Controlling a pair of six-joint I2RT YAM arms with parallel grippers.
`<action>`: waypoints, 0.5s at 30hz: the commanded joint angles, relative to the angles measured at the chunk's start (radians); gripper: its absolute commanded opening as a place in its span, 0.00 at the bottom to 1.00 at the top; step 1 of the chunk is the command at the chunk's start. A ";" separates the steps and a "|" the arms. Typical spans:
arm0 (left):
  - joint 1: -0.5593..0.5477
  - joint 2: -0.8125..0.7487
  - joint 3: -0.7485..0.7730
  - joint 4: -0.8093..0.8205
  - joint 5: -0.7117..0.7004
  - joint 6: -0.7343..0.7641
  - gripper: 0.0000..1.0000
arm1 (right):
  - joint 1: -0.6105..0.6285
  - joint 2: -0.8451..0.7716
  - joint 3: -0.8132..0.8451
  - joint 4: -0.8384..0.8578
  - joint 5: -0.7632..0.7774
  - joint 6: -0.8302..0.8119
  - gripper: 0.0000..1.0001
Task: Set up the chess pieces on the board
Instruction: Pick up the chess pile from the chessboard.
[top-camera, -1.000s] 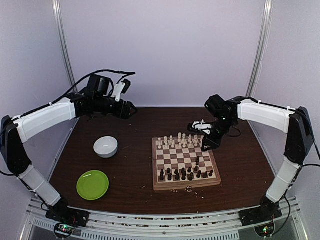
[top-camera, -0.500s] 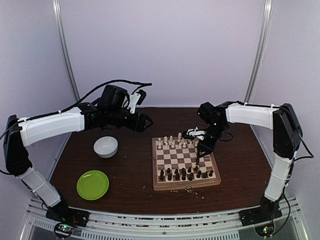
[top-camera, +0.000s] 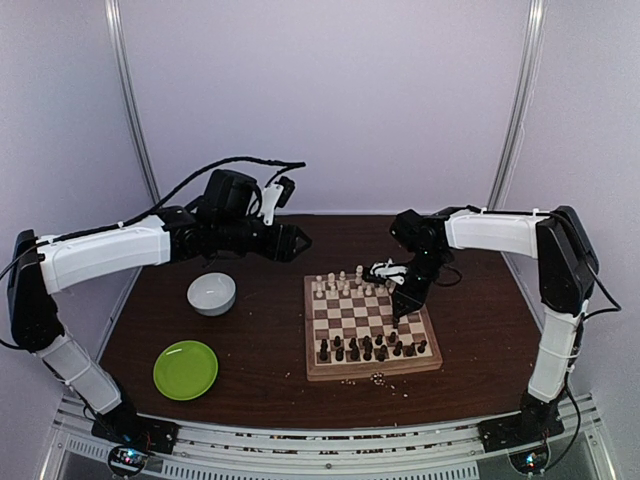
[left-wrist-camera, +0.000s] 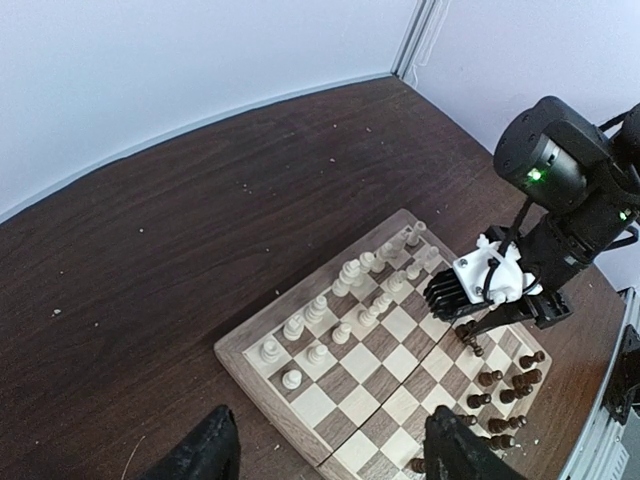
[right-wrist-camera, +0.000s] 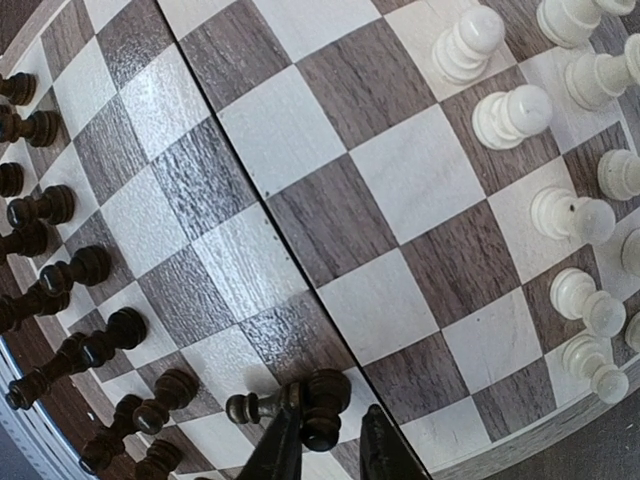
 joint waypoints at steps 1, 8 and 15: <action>-0.007 0.016 -0.004 0.056 -0.006 -0.011 0.64 | 0.005 0.003 0.025 0.000 -0.015 0.010 0.18; -0.043 0.060 0.017 0.076 -0.075 -0.021 0.65 | 0.001 -0.020 0.030 0.007 -0.030 0.045 0.09; -0.120 0.128 -0.017 0.274 -0.170 -0.146 0.65 | -0.046 -0.129 0.024 0.075 -0.098 0.195 0.09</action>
